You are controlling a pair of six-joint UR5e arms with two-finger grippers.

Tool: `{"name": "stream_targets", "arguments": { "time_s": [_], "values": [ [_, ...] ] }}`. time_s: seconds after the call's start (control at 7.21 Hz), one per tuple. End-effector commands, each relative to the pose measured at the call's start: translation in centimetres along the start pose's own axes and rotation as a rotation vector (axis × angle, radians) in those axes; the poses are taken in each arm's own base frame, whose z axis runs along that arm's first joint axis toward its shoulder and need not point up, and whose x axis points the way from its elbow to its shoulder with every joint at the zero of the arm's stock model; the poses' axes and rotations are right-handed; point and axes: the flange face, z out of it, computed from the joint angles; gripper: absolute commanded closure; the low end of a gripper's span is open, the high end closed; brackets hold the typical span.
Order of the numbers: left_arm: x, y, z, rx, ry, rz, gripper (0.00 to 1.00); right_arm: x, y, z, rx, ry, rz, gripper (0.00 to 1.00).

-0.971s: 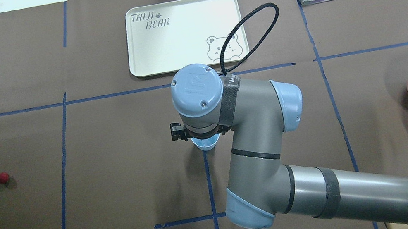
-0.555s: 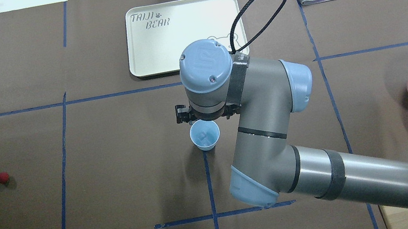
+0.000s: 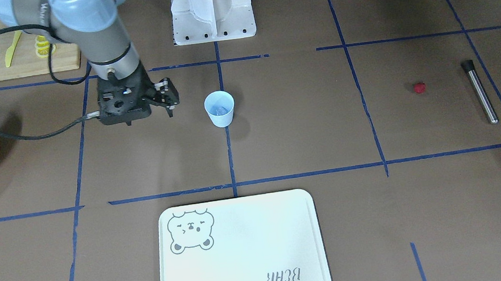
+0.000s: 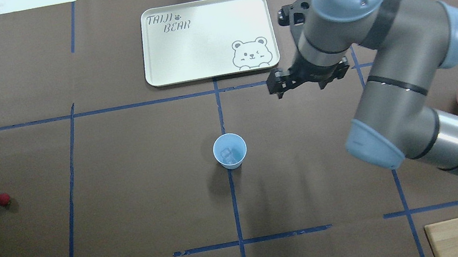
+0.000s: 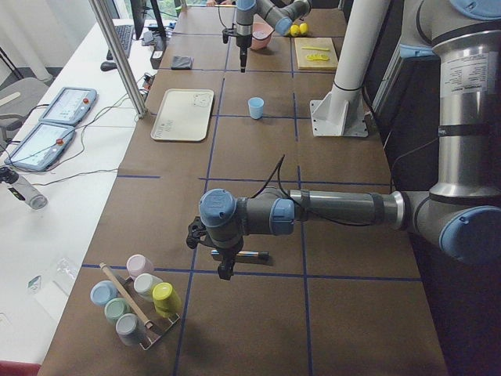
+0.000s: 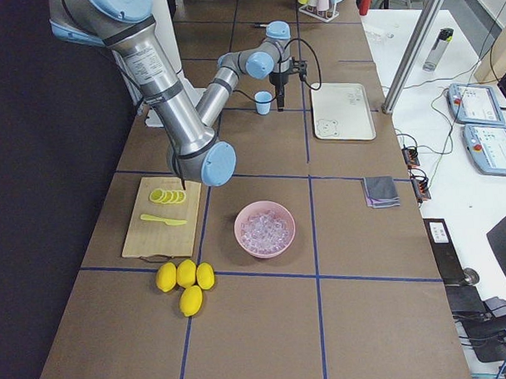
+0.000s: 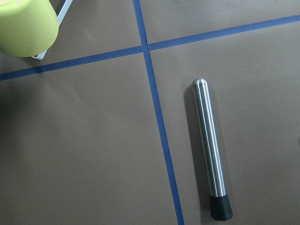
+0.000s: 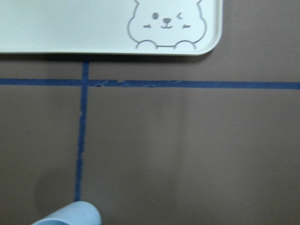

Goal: Mash ice and strawberries in cup
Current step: 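Move the right gripper back to the pink bowl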

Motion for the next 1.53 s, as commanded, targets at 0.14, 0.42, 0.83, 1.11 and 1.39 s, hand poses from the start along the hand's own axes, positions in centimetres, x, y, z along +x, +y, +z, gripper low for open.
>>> {"name": "stream_targets", "arguments": {
  "time_s": [0.14, 0.42, 0.83, 1.11, 1.39],
  "values": [
    [0.0, 0.0, 0.0, 0.001, 0.0, 0.002, 0.0, 18.3, 0.7, -1.3, -0.048, 0.076, -0.2, 0.01],
    [0.0, 0.0, 0.0, -0.001, 0.001, 0.0, 0.0, 29.3, 2.2, -3.2, -0.092, 0.05, -0.274, 0.01],
    [0.0, 0.0, 0.0, -0.001, 0.001, 0.0, 0.0, 39.6, 6.7, -3.4, -0.14, 0.026, -0.356, 0.01],
    [0.0, 0.0, 0.0, -0.001, 0.001, 0.0, 0.0, 43.4, 9.1, -0.7, -0.095, 0.015, -0.385, 0.01],
    [0.0, 0.0, 0.0, 0.0, 0.0, 0.001, 0.0, 45.1, 9.2, 1.0, -0.097, 0.022, -0.36, 0.04]
  ]
}}
